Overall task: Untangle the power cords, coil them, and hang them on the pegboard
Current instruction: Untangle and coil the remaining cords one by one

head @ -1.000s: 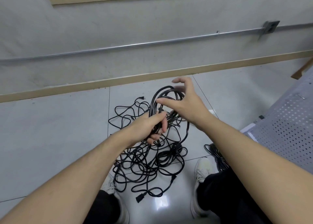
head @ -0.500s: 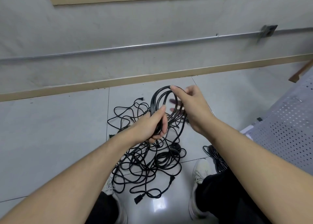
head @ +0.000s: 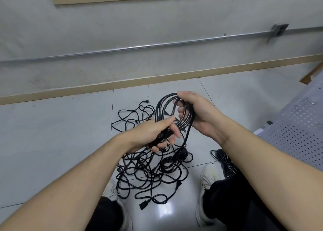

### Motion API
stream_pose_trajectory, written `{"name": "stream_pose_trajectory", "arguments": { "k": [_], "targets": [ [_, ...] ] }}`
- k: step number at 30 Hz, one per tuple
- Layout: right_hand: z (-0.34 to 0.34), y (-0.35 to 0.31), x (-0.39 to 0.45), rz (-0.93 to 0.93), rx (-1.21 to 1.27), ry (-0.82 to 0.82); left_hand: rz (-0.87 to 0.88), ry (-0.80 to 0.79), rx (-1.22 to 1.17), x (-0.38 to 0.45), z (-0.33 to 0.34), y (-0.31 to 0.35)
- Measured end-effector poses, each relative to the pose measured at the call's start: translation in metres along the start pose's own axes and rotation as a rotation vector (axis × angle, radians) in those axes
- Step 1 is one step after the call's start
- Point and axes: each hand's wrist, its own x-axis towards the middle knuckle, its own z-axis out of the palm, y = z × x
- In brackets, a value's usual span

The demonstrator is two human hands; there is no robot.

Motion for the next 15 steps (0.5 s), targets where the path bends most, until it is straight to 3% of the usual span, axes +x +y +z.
{"name": "stream_pose_trajectory", "arguments": {
  "k": [9,15],
  "targets": [
    [0.001,0.001,0.014,-0.072,0.1,0.018,0.182,-0.017,-0.354,0.001,0.019,-0.005],
    [-0.001,0.012,0.017,0.001,0.024,0.005,0.058,-0.081,-0.419,-0.002,0.027,0.004]
  ]
}}
